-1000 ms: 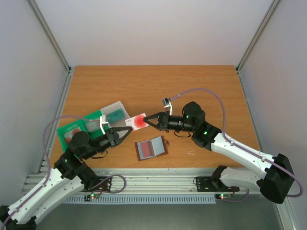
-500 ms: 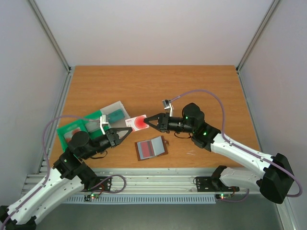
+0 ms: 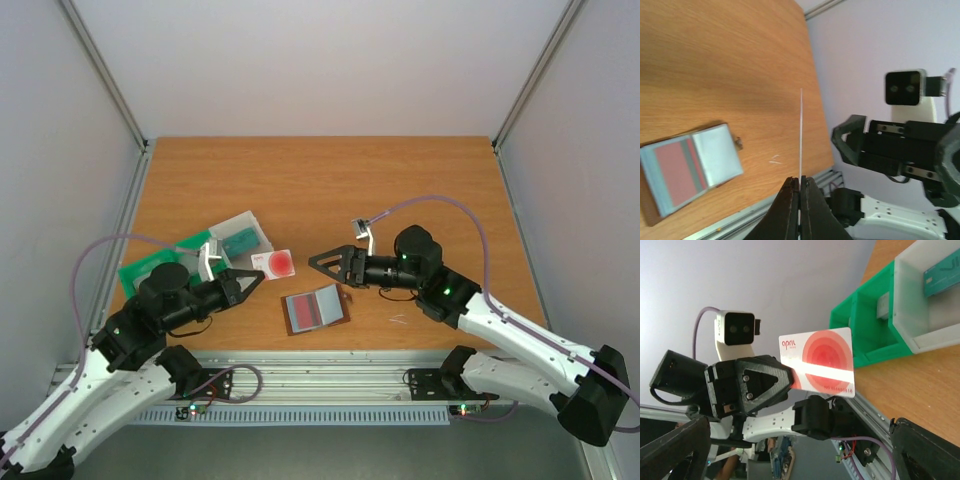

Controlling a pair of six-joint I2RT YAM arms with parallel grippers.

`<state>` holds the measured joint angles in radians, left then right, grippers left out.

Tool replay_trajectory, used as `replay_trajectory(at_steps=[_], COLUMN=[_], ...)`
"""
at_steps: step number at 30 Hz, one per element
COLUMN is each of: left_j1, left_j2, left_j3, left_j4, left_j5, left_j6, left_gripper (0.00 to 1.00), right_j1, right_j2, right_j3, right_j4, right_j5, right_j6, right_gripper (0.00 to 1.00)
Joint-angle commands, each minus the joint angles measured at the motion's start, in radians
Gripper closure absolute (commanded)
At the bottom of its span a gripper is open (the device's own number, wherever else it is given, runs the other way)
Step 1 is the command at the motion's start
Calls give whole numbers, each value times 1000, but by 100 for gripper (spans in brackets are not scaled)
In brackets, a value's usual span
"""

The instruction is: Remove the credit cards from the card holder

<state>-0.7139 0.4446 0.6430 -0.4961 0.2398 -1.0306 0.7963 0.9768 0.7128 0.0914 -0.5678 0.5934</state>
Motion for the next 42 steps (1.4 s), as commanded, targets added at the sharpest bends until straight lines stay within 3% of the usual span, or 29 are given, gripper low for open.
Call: replay_trajectory(at_steps=[1,10,18,31,42], left_j1=[3,116,359,770,1140], left_j2=[60,206,300,367,502], left_j3=[101,245,279,284,369], left_j4=[-218,-407,-492,-561,-623], left_j5=[-97,-179,-87,-103,-23], left_j6=[108,244,349,562,582], left_gripper=[100,100,100,100,100], right_j1=[-2,-2,-2,-2,-2], right_j2=[-50,-105,-128,-183,-182], right_j3=[-7,3,5,2,26], right_j4=[-107,-218,-279,-364,-412], right_j5=[35,61,68,95,110], right_j6=[-70,-123,-153,-175,-196], right_gripper=[2,2,1,1,2])
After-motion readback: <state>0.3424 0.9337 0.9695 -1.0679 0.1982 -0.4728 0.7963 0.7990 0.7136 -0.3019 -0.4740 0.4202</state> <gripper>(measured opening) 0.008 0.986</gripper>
